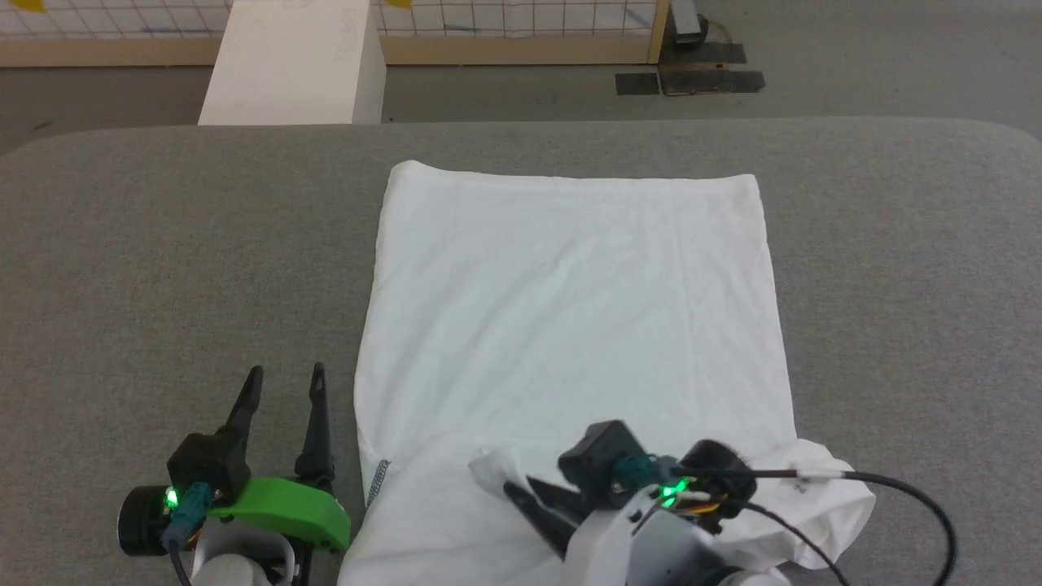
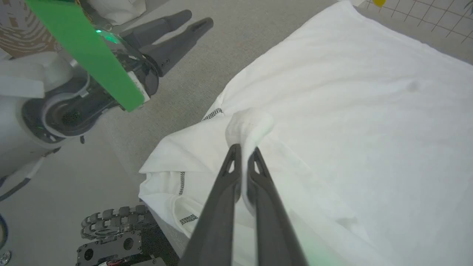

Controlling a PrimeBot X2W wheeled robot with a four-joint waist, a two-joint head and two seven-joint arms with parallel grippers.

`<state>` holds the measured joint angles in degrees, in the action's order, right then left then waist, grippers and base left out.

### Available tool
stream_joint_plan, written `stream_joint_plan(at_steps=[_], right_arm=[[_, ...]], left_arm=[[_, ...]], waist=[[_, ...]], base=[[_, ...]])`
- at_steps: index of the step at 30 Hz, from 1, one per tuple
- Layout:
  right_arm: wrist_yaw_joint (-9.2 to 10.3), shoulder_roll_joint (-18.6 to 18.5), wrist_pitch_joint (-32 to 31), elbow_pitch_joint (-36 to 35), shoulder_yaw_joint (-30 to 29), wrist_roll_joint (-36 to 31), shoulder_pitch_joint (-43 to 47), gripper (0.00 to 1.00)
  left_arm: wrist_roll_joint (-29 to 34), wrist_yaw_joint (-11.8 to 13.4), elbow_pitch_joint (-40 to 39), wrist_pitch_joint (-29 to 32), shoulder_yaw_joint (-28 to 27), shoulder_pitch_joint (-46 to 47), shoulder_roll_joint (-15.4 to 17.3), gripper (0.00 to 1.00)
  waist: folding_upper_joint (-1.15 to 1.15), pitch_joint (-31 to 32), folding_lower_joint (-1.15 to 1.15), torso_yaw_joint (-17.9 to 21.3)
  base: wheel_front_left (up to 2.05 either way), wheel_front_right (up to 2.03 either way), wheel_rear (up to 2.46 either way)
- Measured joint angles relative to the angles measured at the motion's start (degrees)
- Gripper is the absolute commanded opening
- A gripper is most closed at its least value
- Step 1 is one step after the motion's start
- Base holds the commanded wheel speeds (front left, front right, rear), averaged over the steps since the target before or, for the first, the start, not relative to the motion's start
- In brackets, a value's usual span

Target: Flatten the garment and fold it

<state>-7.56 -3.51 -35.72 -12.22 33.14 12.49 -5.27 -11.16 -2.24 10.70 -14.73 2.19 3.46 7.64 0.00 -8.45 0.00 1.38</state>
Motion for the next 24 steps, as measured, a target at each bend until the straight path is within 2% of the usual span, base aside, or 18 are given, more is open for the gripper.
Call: stream_joint_plan(at_steps=[4,10,11,12,17,20,24], right_arm=[[0.00,0.3,3.4,11.6,4.1,1.8,-2.6,0.00],[0.00,0.5,6.3,23.2,8.9,7.3,-6.3,0.00],[0.00,0.4,6.4,24.4,9.3,7.6,-6.9,0.31],[0.00,0.4,6.8,25.0,9.5,8.2,-7.3,1.00],[0.00,0.5,11.8,24.8,7.5,10.5,-8.8,1.00],[0.00,0.5,16.4,21.8,3.5,10.9,-8.7,1.00],[0.00,0.6,23.9,15.9,-5.0,9.1,-7.8,1.00]], left_arm=[[0.0,0.0,0.0,0.0,0.4,0.8,-0.3,1.00],[0.0,0.0,0.2,0.0,0.3,1.6,-0.4,1.00],[0.0,0.0,0.2,0.0,0.3,1.6,-0.4,1.00],[0.0,0.0,0.3,0.0,0.3,1.6,-0.4,1.00],[0.0,0.0,0.8,0.0,0.2,1.6,-0.4,1.00],[0.0,-0.1,1.2,0.0,0.4,1.6,-0.3,1.00],[0.2,-0.3,1.6,0.1,0.6,1.8,0.7,1.00]], waist=[[0.00,-1.2,0.00,-1.1],[0.00,-2.7,0.00,-2.5],[0.00,-2.9,0.00,-2.6],[0.00,-3.0,0.00,-2.7],[0.00,-2.7,0.00,-2.2],[0.00,-2.4,0.00,-1.4],[0.00,-2.0,0.00,0.1]], base=[[0.00,0.00,0.00],[0.00,0.00,0.00],[0.00,0.00,0.00],[0.00,0.00,0.00],[0.00,0.00,0.00],[0.00,0.00,0.00],[0.00,0.00,0.00]])
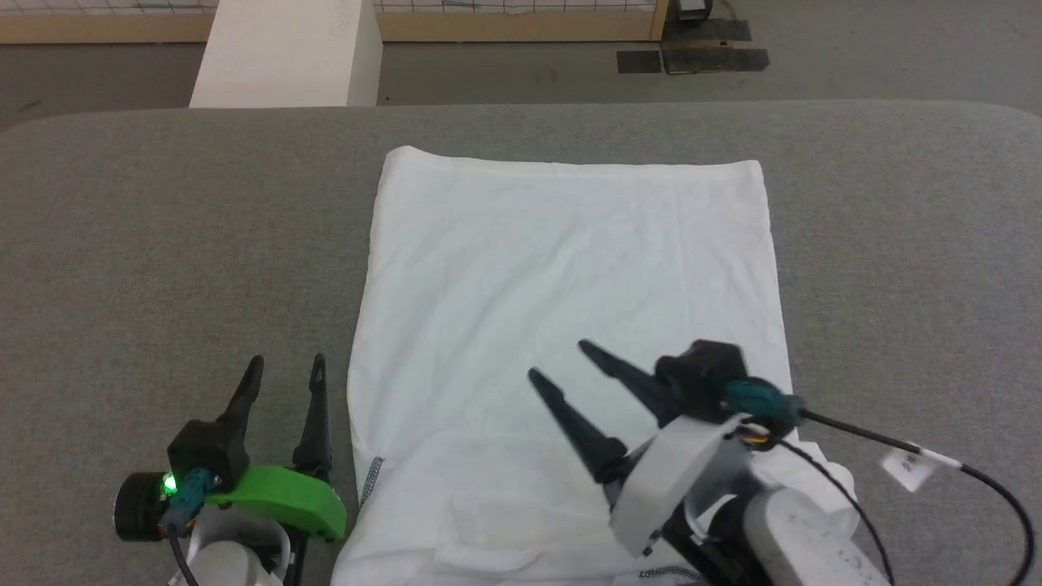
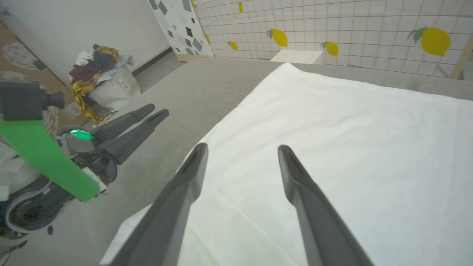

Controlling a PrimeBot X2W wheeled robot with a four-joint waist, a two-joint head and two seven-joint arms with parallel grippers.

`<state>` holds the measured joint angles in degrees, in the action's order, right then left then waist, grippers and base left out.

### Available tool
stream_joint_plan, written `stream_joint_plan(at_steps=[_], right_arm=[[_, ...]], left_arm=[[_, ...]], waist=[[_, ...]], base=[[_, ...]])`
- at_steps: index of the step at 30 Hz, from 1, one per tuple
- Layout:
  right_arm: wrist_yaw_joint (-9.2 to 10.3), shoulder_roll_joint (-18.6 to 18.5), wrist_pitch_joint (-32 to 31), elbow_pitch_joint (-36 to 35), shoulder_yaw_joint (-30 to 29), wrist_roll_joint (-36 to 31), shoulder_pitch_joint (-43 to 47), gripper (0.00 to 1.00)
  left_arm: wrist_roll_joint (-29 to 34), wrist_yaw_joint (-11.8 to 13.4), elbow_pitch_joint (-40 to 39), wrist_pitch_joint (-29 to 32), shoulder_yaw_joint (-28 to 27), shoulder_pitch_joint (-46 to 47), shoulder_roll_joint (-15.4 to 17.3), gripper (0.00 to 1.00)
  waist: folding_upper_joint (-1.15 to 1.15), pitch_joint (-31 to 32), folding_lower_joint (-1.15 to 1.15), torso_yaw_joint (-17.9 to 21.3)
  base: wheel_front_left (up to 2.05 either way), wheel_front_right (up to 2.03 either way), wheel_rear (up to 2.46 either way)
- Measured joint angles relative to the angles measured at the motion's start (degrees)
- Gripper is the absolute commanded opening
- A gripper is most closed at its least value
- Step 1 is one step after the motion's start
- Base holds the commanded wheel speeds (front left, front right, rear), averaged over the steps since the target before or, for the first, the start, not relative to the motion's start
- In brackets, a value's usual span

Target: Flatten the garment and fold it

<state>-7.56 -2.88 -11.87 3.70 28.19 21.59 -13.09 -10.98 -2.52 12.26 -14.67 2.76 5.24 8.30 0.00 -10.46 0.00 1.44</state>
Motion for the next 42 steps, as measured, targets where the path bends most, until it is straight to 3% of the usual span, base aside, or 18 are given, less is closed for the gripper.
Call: stream_joint_plan(at_steps=[6,11,15,23,33,42], right_arm=[[0.00,0.0,5.6,-7.7,-13.2,-5.7,4.7,1.00],[0.00,-0.1,7.6,-10.4,-20.3,-7.8,7.4,1.00],[0.00,0.0,9.6,-10.8,-23.2,-7.4,7.7,1.00],[0.00,-0.1,12.1,-8.5,-24.1,-5.4,7.1,1.00],[0.00,0.0,14.4,-6.5,-20.9,-3.1,4.4,1.00],[0.00,0.0,15.2,-5.0,-20.0,-2.2,2.5,1.00]], left_arm=[[1.4,-1.8,-0.1,3.6,1.3,5.8,3.4,1.00],[1.2,-4.0,-0.1,12.3,3.4,14.2,9.7,1.00],[-1.1,-4.5,0.4,19.5,5.7,21.9,15.8,1.00],[-11.8,-4.6,1.7,35.6,9.2,35.4,26.0,1.00],[-15.5,-4.4,4.1,52.2,8.6,44.8,29.2,1.00],[-16.5,-0.4,2.5,62.5,8.5,45.4,30.4,1.00]], waist=[[0.00,-0.5,0.00,2.7],[0.00,-2.5,0.00,5.2],[0.00,-5.2,0.00,6.9],[0.00,-12.1,0.00,11.2],[0.00,-20.1,0.01,16.2],[0.00,-24.2,0.01,18.8]], base=[[0.00,0.00,0.00],[0.00,0.00,0.00],[0.00,0.00,0.00],[0.00,0.00,0.00],[0.00,0.00,0.00],[0.00,0.00,0.00]])
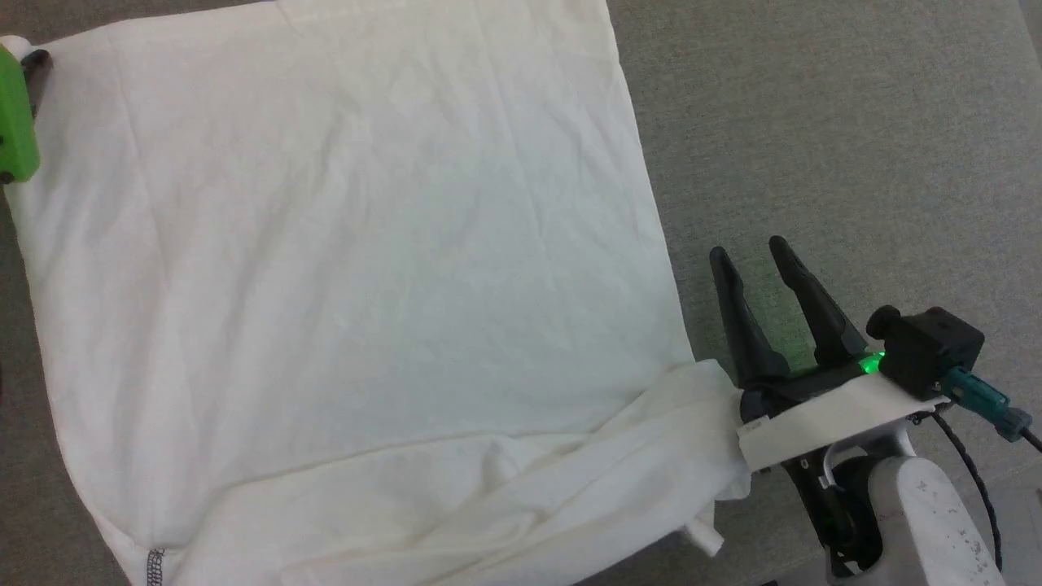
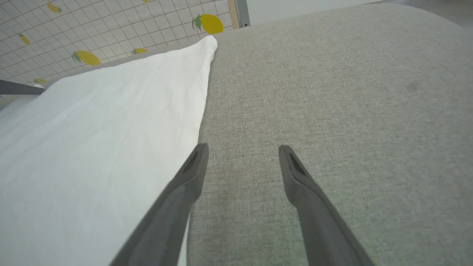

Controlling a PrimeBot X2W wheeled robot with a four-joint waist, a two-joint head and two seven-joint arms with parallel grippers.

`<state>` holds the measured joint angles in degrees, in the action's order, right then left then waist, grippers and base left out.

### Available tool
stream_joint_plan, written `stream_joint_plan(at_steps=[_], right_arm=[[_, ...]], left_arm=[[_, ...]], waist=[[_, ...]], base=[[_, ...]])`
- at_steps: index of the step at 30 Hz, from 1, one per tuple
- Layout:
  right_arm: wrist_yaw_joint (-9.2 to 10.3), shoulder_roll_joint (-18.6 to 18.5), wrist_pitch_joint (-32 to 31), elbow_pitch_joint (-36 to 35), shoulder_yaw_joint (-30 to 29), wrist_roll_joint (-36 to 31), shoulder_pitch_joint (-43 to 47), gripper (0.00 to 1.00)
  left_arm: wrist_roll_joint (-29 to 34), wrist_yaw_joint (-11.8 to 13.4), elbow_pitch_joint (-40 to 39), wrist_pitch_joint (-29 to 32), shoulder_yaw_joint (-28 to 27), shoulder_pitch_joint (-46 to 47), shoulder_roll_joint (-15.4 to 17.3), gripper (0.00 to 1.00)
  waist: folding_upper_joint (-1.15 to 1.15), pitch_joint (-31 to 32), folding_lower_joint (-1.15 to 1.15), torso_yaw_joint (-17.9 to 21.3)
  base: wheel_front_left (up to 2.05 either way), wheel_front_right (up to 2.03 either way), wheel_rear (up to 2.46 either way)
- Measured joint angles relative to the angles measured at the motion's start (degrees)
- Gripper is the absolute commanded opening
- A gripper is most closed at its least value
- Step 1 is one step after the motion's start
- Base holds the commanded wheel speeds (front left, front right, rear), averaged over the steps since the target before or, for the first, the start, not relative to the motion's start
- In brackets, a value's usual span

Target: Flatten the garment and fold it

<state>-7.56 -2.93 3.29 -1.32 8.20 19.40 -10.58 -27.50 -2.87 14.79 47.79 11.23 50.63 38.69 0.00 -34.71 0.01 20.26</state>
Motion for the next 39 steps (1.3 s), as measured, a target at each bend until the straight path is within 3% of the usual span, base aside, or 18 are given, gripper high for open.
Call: stream_joint_plan(at_steps=[1,2,3,8,14,20,26,33,34,35,36,37,39], right_arm=[[0.00,0.0,0.0,0.0,0.0,0.0,-0.1,1.00],[0.00,0.0,0.0,0.1,0.0,-0.1,-0.2,1.00],[0.00,0.0,-0.2,0.1,0.2,-0.3,-0.6,1.00],[0.00,0.0,-3.7,0.2,0.8,-3.7,-6.9,1.00],[0.00,0.0,-10.4,3.7,-1.3,-6.5,-23.3,1.00],[-0.01,0.0,-17.5,17.5,-3.1,-5.2,-39.4,1.00],[0.00,0.0,-28.5,31.1,-5.0,-6.3,-48.6,1.00],[-0.01,0.0,-39.9,37.7,-6.9,-11.1,-55.2,0.99],[-0.01,0.0,-41.8,38.1,-7.3,-12.4,-56.1,0.75],[-0.02,0.1,-43.5,38.3,-7.5,-13.3,-56.8,0.27],[-0.02,0.2,-45.5,38.5,-7.9,-14.8,-57.5,0.10],[-0.02,0.3,-47.4,38.4,-8.0,-16.3,-57.9,0.00],[-0.02,0.4,-48.7,37.5,-8.1,-18.3,-58.1,0.00]], left_arm=[[-0.1,0.1,-0.5,0.7,0.0,0.0,0.2,0.96],[-0.1,0.3,-0.9,1.4,0.1,0.0,0.5,0.40],[-0.1,0.5,-1.3,1.9,0.2,0.0,0.6,0.00],[-0.1,0.5,-3.5,2.0,1.1,-0.1,0.6,0.00],[0.3,0.4,-4.4,0.5,2.4,0.1,-0.2,0.00],[0.3,-0.2,-4.1,-1.6,4.2,2.4,-3.0,0.00],[0.4,-1.5,-3.3,-4.6,6.2,4.7,-5.1,0.00],[0.7,-2.8,-2.5,-7.4,8.0,6.5,-6.0,0.00],[0.7,-2.9,-2.3,-7.6,8.1,6.5,-6.0,0.00],[0.6,-3.0,-2.2,-8.0,8.2,6.6,-6.0,0.00],[0.6,-3.2,-2.1,-8.6,8.4,6.6,-6.0,0.00],[0.6,-3.2,-1.9,-9.3,8.5,6.6,-6.0,0.00],[1.2,-3.5,-1.5,-11.4,8.8,6.8,-5.8,0.00]], waist=[[0.00,-0.2,0.00,0.1],[0.00,-0.3,0.00,0.1],[0.00,-0.4,0.00,0.0],[0.00,-0.7,0.00,-0.6],[0.00,-1.0,0.00,-2.3],[0.00,-2.0,0.00,-5.4],[0.00,-3.4,0.00,-8.6],[0.00,-4.9,0.00,-11.3],[0.00,-5.0,0.00,-11.5],[0.00,-5.1,0.00,-11.6],[0.00,-5.1,0.00,-11.7],[0.00,-5.1,0.00,-11.7],[0.00,-5.1,0.00,-11.7]], base=[[0.00,0.00,0.00],[0.00,0.00,0.00],[0.00,0.00,0.00],[0.00,0.00,0.00],[0.00,0.00,0.00],[0.00,0.00,0.00],[0.00,0.00,0.00],[0.00,0.00,0.00],[0.00,0.00,0.00],[0.00,0.00,0.00],[0.00,0.00,0.00],[0.00,0.00,0.00],[0.00,0.00,0.00]])
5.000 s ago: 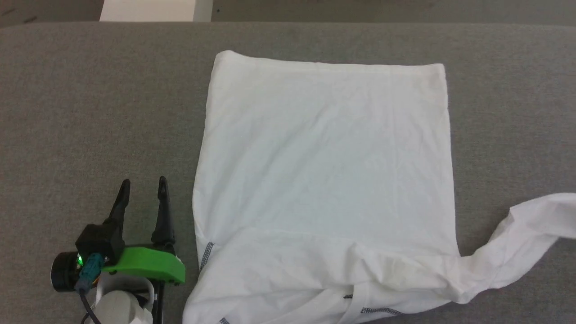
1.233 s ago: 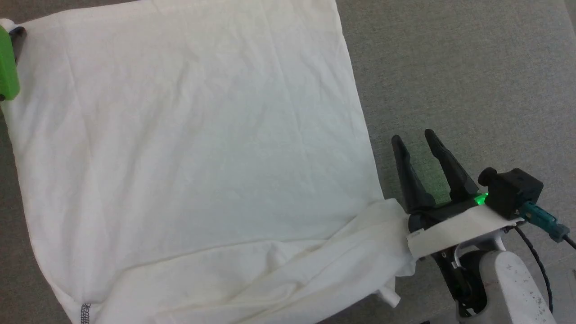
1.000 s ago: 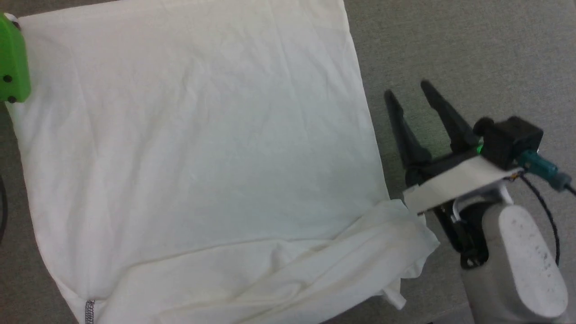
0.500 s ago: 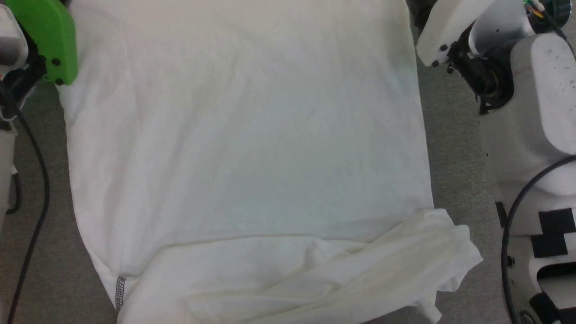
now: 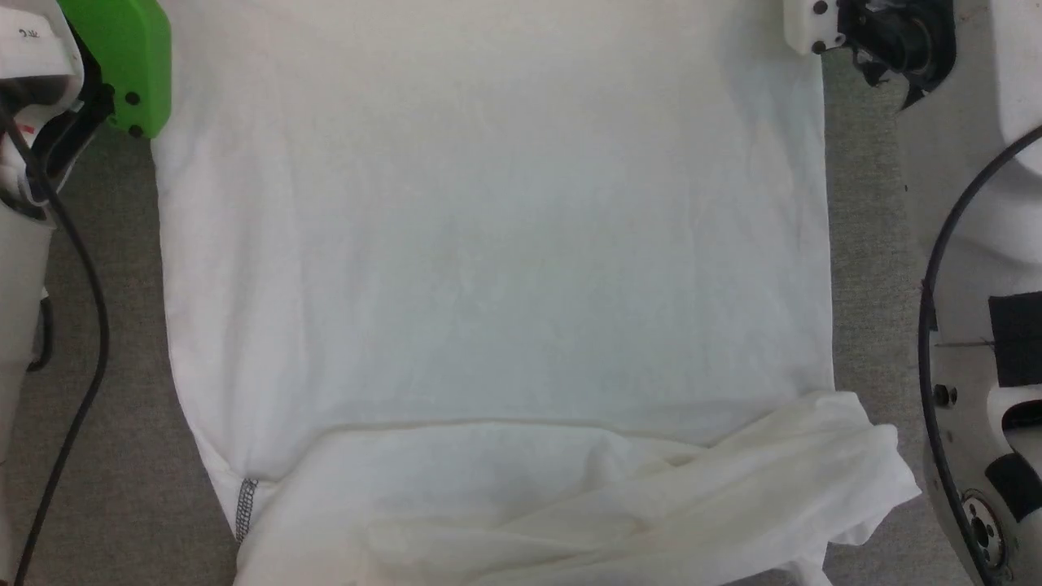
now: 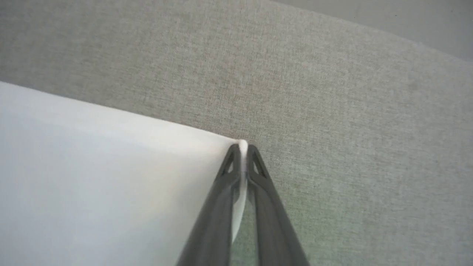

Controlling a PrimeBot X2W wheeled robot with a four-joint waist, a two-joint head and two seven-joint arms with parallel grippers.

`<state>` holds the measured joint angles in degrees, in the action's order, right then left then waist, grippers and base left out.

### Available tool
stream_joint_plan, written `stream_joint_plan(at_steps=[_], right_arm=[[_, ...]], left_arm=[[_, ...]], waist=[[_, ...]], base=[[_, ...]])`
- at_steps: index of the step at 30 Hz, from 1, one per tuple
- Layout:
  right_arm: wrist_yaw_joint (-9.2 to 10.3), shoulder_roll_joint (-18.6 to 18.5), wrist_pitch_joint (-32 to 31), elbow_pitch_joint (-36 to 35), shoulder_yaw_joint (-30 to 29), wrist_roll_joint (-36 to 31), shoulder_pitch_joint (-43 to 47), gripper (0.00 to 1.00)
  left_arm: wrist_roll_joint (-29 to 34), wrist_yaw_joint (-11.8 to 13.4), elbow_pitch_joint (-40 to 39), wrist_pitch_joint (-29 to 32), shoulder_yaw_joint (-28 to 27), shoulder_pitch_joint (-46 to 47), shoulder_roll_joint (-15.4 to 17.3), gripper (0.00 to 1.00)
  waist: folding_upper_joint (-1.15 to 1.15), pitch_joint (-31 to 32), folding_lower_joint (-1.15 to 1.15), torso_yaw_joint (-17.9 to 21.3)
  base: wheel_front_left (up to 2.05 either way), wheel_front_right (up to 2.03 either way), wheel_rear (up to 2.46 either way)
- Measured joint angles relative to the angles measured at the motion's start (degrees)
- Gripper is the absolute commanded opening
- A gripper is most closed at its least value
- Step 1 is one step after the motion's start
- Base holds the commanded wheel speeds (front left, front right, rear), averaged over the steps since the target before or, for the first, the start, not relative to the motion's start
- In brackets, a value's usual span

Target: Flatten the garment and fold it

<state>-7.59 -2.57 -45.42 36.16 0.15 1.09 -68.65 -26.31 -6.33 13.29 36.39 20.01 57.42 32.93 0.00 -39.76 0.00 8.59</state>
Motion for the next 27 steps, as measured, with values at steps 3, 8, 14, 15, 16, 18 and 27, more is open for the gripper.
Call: stream_joint_plan(at_steps=[3,8,14,15,16,18,27], right_arm=[[-0.01,0.0,3.1,-2.6,-0.1,-2.0,0.1,0.00],[-0.01,0.0,11.9,-5.3,0.1,-3.7,-0.5,0.00],[-0.01,0.0,26.6,-5.9,1.5,-5.8,-3.4,0.00],[-0.01,0.0,27.8,-5.4,1.6,-5.9,-3.4,0.00],[-0.01,-0.1,28.9,-4.8,2.0,-5.9,-3.4,0.00],[-0.01,-0.1,30.8,-4.0,2.8,-5.7,-3.3,0.00],[-0.01,-3.5,36.0,-7.1,13.1,1.0,6.8,0.00]], left_arm=[[2.9,0.0,1.4,-5.0,0.5,0.7,0.6,0.00],[7.0,1.5,3.8,-14.1,0.5,3.1,1.0,0.00],[12.9,7.4,7.9,-29.5,-0.9,7.8,1.0,0.00],[13.2,7.8,8.5,-30.7,-1.0,7.9,0.9,0.00],[13.1,7.8,9.2,-31.6,-1.0,7.9,0.7,0.00],[12.6,7.8,10.5,-32.7,-0.9,7.7,-0.1,0.00],[6.2,6.3,11.0,-38.3,-2.6,-4.5,-0.9,0.00]], waist=[[0.00,-0.1,0.00,0.1],[0.00,-0.1,0.00,0.1],[0.00,0.7,0.00,-0.1],[0.00,1.0,0.00,-0.2],[0.00,1.3,0.00,-0.2],[0.00,2.1,0.00,-0.4],[0.00,8.4,0.00,-1.0]], base=[[0.00,0.00,0.00],[0.00,0.00,0.00],[0.00,0.00,0.00],[0.00,0.00,0.00],[0.00,0.00,0.00],[0.00,0.00,0.00],[0.00,0.00,0.00]])
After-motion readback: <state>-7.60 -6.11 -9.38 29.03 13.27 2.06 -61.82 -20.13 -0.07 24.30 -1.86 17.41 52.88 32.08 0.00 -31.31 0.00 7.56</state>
